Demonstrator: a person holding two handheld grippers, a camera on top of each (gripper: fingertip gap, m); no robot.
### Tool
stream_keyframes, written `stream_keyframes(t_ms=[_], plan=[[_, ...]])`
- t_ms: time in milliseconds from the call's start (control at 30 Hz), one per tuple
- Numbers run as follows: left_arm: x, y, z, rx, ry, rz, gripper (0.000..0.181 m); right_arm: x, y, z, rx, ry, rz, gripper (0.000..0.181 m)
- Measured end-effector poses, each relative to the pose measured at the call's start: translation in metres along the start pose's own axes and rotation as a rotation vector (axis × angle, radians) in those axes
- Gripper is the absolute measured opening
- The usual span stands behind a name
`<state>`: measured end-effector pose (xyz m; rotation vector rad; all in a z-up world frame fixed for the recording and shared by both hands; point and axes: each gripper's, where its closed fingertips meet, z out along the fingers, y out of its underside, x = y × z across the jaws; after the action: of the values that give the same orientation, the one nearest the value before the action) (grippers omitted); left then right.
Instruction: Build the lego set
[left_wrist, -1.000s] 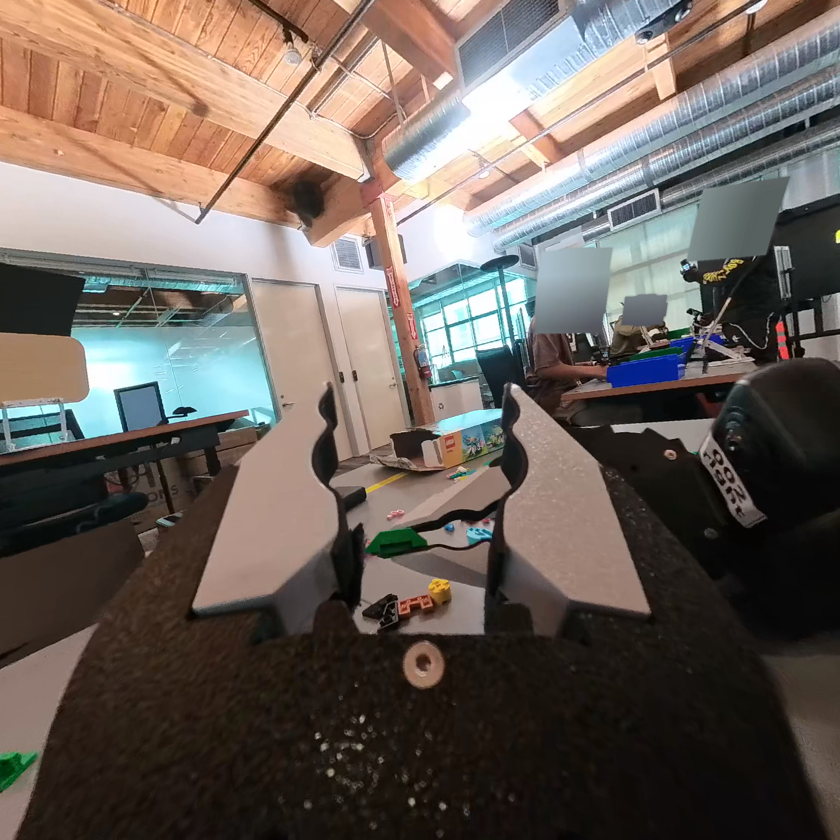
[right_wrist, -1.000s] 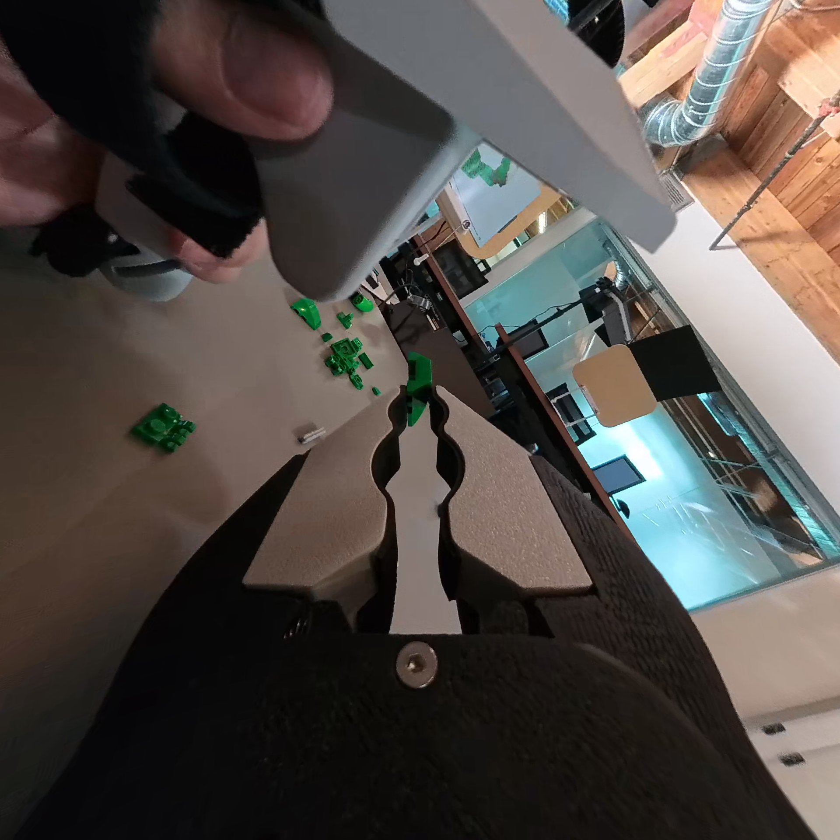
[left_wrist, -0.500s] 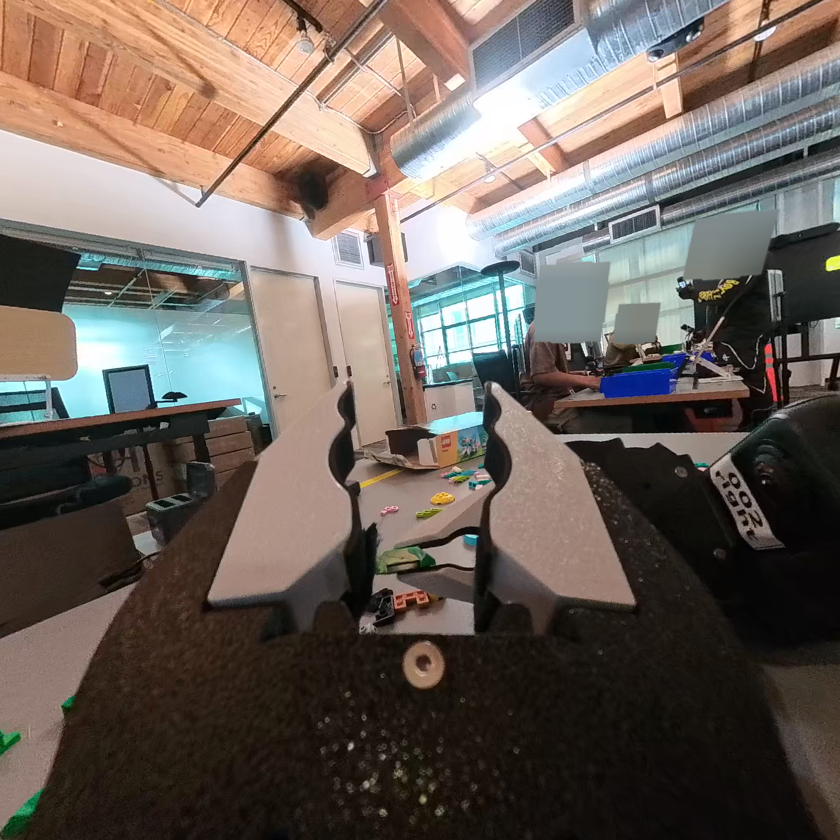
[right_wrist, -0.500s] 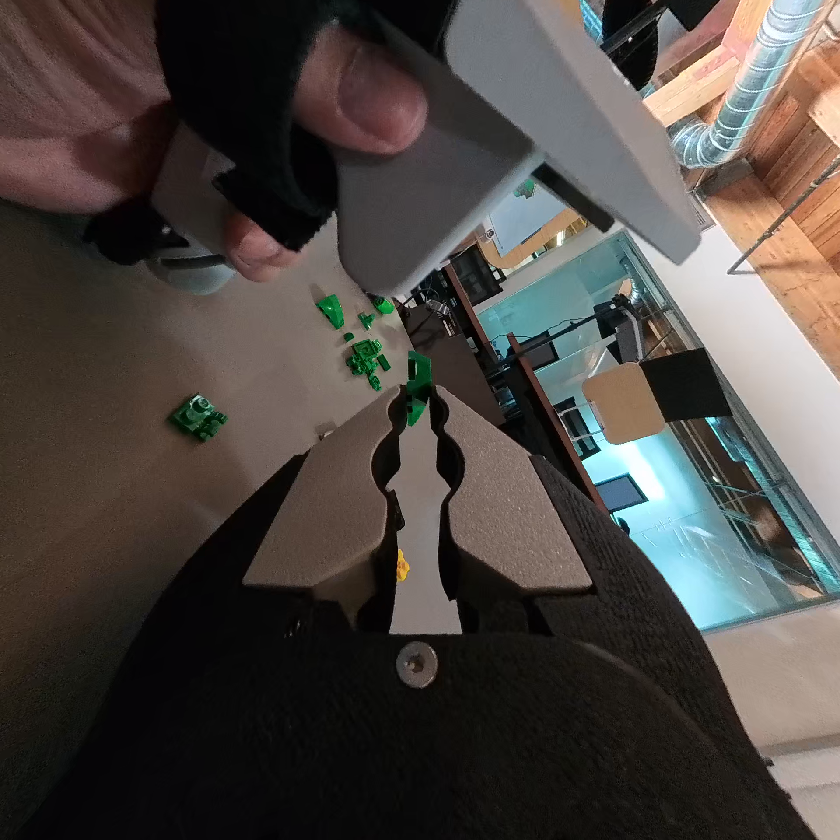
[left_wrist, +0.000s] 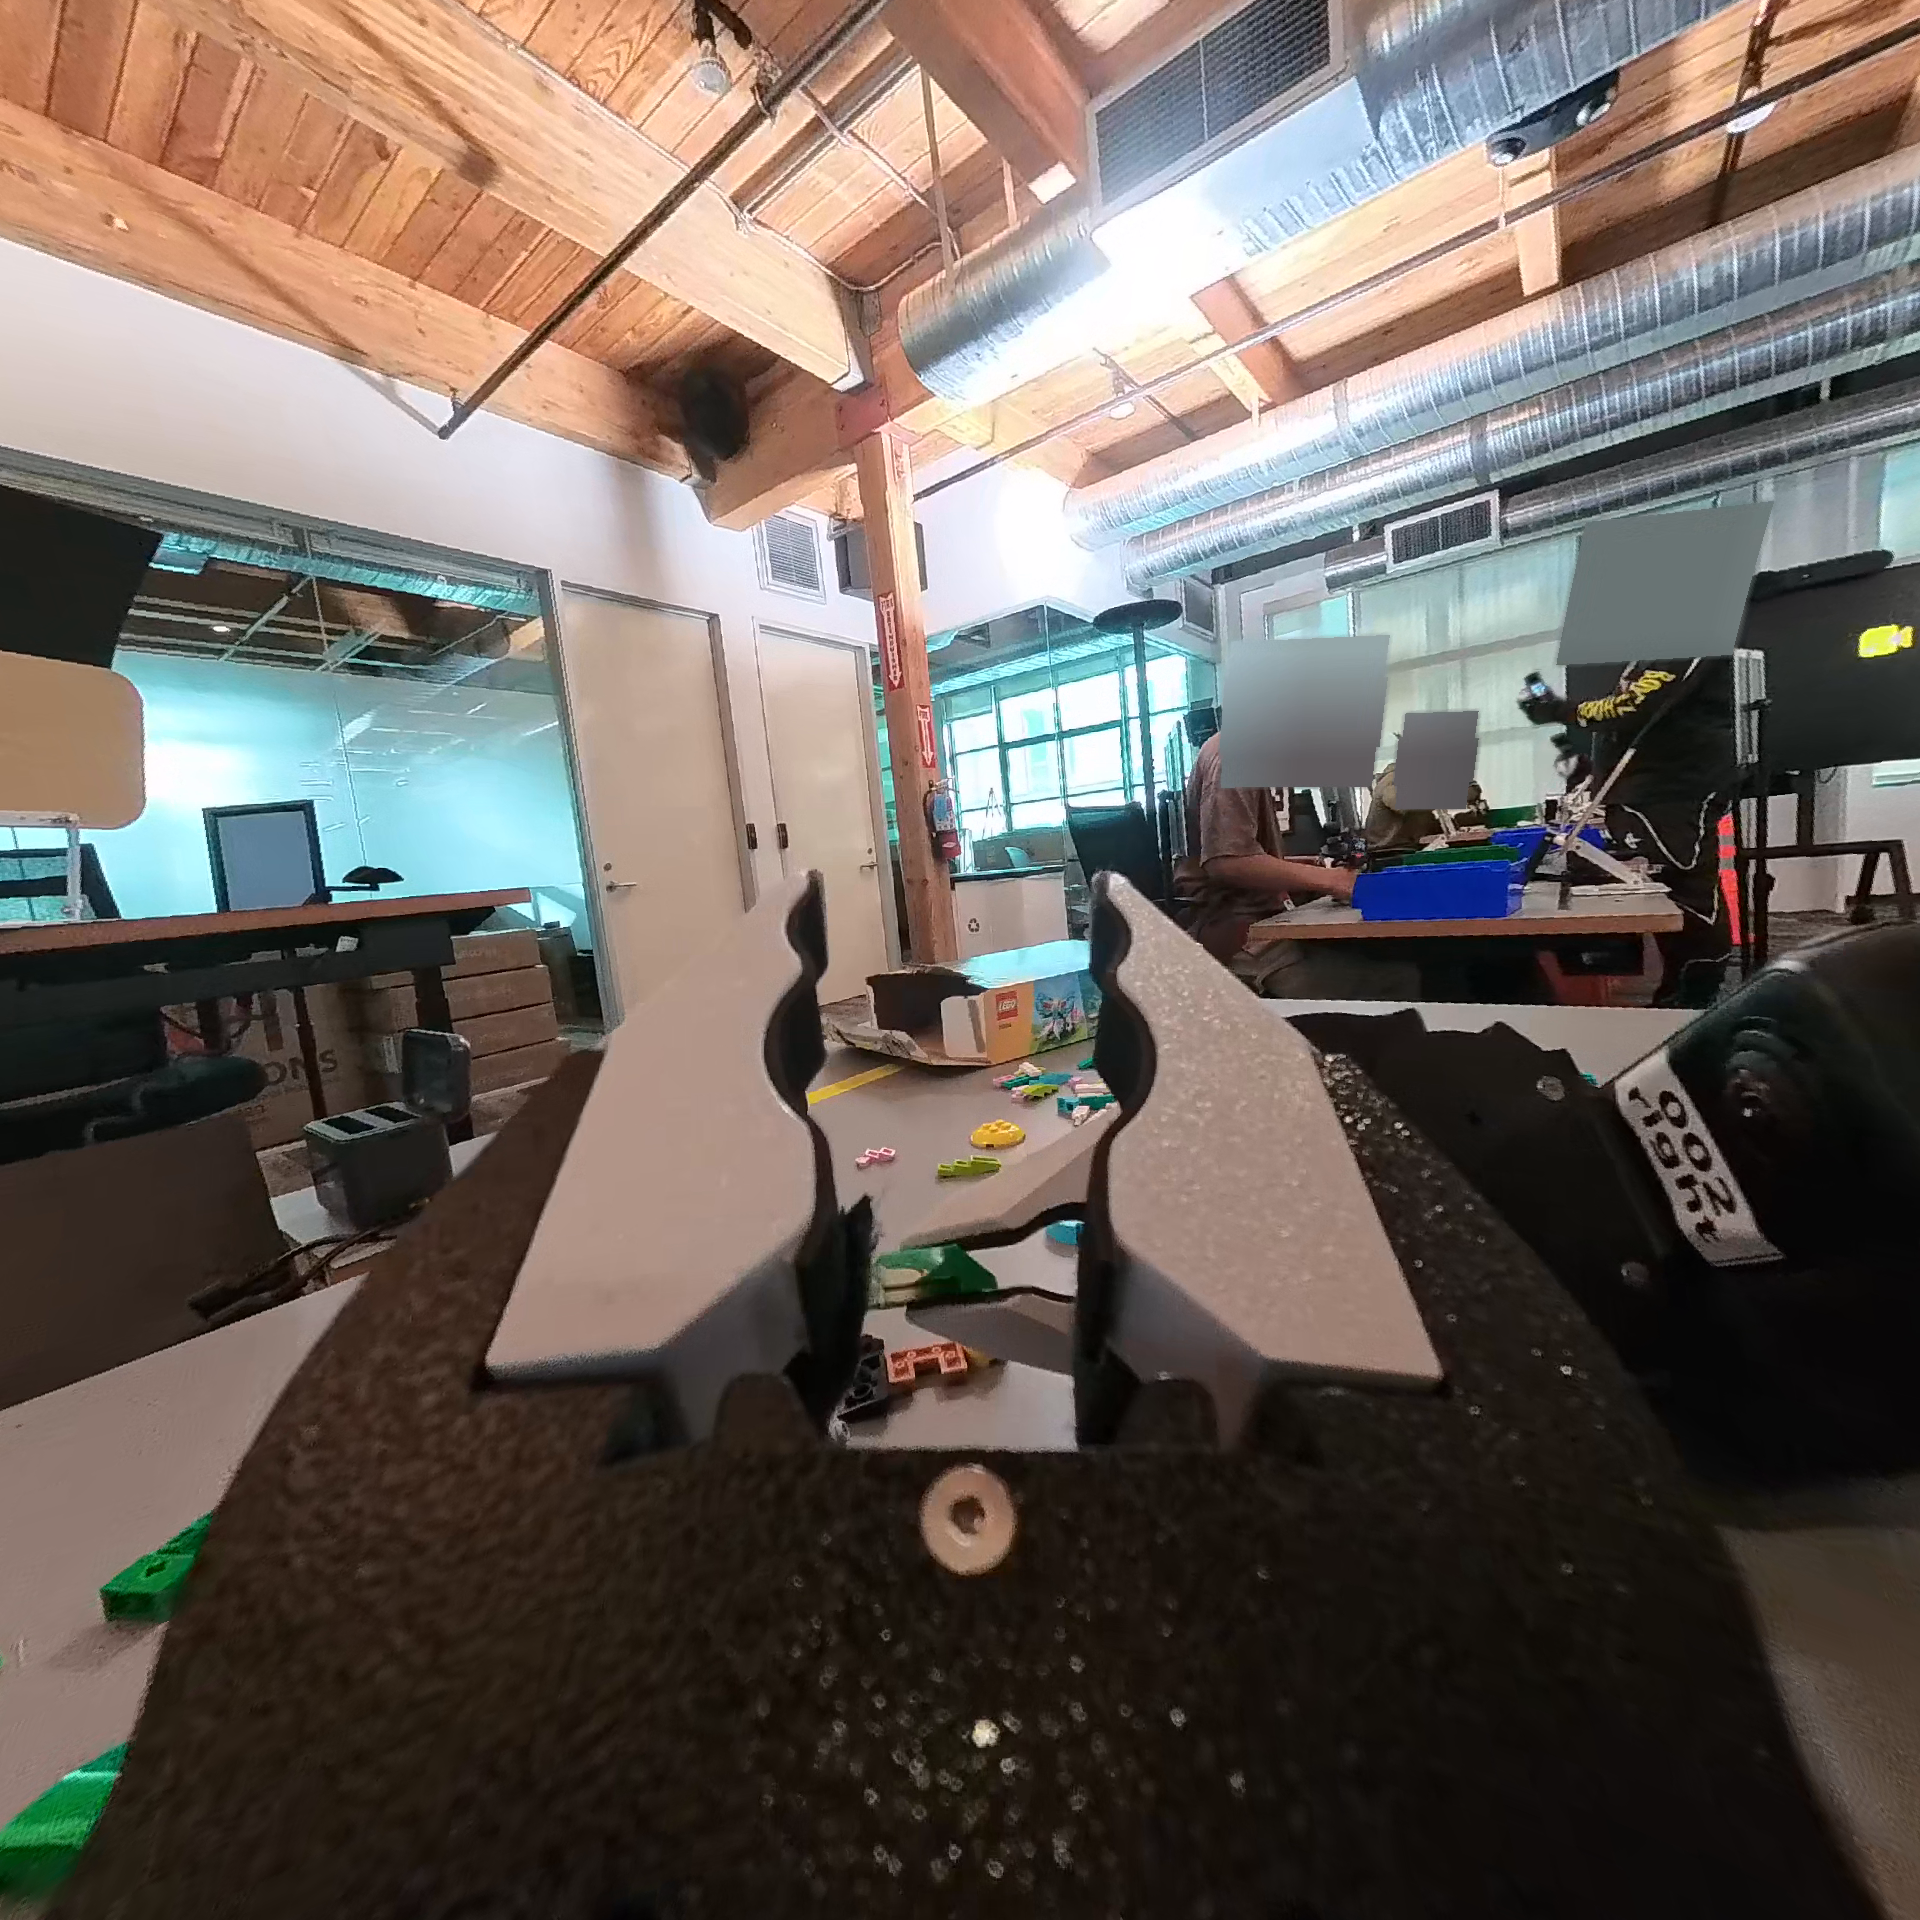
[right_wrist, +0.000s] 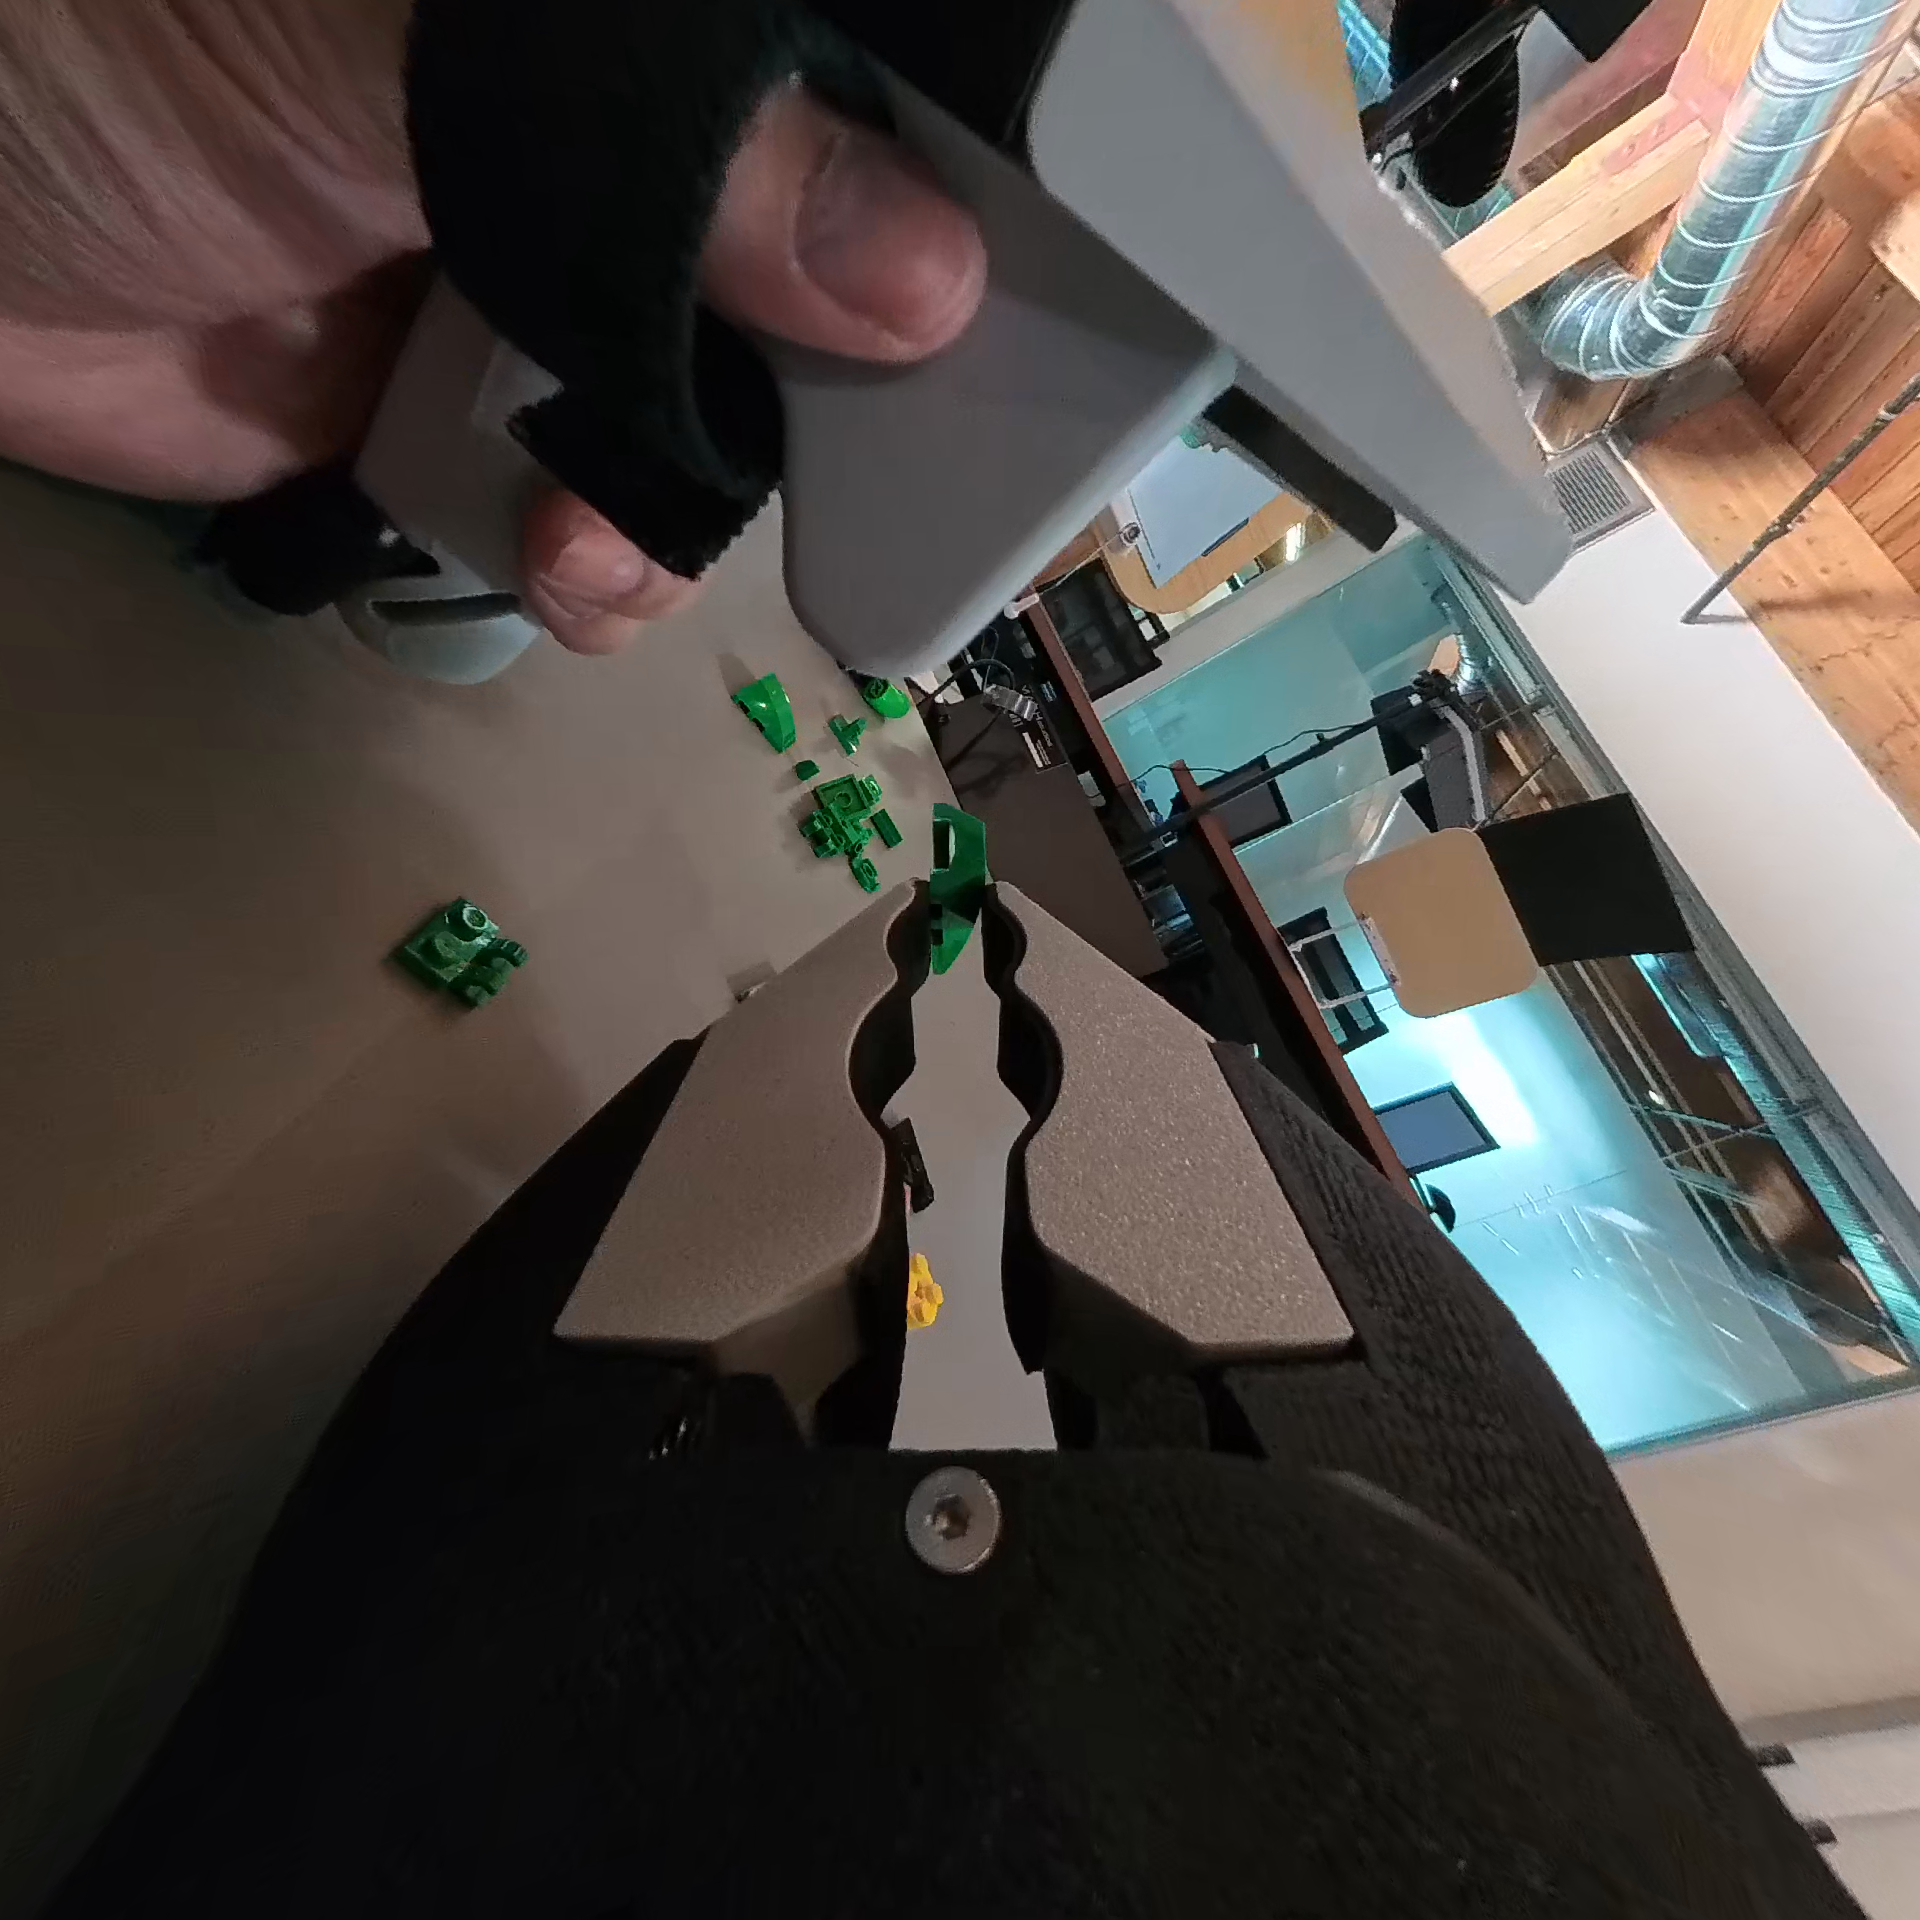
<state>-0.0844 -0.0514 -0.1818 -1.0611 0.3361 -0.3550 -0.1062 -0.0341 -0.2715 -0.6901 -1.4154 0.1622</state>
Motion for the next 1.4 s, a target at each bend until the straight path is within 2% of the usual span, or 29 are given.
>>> stream_keyframes(t_ms=[367, 567, 667, 733, 767, 800, 867, 967, 1100, 1233, 1300, 1400], plan=[[0.006, -0.004, -0.005, 0.002, 0.029, 0.018, 0.047, 0.006, 0.009, 0.004, -0.044, 0.035, -0.013, 0.008], [0.011, -0.009, -0.011, -0.039, 0.064, 0.068, 0.044, 0.015, 0.004, -0.001, -0.008, 0.06, 0.043, 0.008], [0.014, -0.001, -0.01, -0.18, 0.143, 0.038, 0.052, 0.019, 0.002, -0.004, 0.011, 0.067, 0.08, 0.008], [0.011, 0.009, -0.012, -0.331, 0.169, 0.001, 0.057, 0.021, 0.001, -0.006, 0.023, 0.07, 0.097, 0.008], [0.012, 0.015, -0.017, -0.414, 0.182, -0.003, 0.049, 0.022, 0.001, -0.007, 0.025, 0.069, 0.102, 0.008], [0.006, 0.019, -0.023, -0.472, 0.149, 0.044, 0.032, 0.022, 0.001, -0.008, 0.026, 0.071, 0.107, 0.008], [-0.003, 0.021, -0.034, -0.524, 0.042, 0.168, 0.025, 0.025, 0.001, -0.01, 0.026, 0.078, 0.117, 0.008], [0.009, 0.042, -0.051, -0.681, 0.033, 0.099, 0.035, 0.03, 0.004, -0.012, 0.022, 0.091, 0.148, 0.008], [0.016, 0.072, -0.071, -0.834, -0.001, -0.051, 0.046, 0.037, 0.008, -0.015, 0.017, 0.112, 0.197, 0.008], [0.026, 0.083, -0.073, -0.874, 0.025, -0.131, 0.051, 0.038, 0.008, -0.015, 0.017, 0.116, 0.202, 0.008], [0.027, 0.088, -0.073, -0.908, 0.03, -0.105, 0.05, 0.035, 0.006, -0.015, 0.021, 0.109, 0.182, 0.008], [0.038, 0.106, -0.081, -1.036, 0.08, -0.186, 0.041, 0.03, 0.004, -0.014, 0.024, 0.092, 0.151, 0.008]])
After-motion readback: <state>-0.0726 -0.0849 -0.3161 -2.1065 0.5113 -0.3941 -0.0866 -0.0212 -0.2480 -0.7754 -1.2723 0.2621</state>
